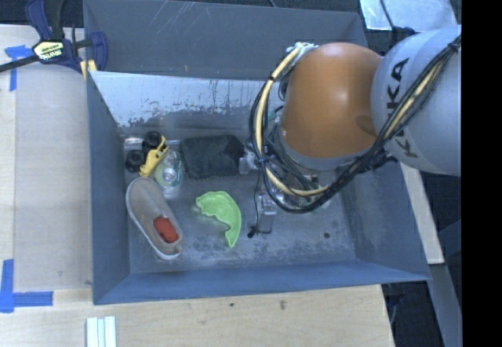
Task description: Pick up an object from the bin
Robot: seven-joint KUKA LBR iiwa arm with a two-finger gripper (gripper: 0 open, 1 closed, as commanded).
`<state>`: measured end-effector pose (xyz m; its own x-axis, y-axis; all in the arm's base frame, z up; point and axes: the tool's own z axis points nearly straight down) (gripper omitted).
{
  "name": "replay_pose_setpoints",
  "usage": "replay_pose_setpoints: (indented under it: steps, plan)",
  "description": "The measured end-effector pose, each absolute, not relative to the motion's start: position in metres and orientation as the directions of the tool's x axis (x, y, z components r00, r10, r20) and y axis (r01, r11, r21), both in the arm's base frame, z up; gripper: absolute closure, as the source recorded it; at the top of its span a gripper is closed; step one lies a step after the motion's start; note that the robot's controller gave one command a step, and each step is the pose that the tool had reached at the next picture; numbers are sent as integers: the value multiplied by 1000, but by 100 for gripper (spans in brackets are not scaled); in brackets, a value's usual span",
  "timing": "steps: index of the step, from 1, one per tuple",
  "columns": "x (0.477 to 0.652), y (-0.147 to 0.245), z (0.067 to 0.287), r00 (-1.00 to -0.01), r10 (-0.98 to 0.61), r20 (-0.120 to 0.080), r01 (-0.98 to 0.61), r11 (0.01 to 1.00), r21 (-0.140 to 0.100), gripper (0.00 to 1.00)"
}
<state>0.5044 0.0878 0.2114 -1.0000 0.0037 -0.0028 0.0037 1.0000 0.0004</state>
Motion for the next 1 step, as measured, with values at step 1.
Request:
replay_pose_setpoints:
  steps: [1]
  plan:
    - [504,88,211,-1000,4,-3,4,1000,1,0]
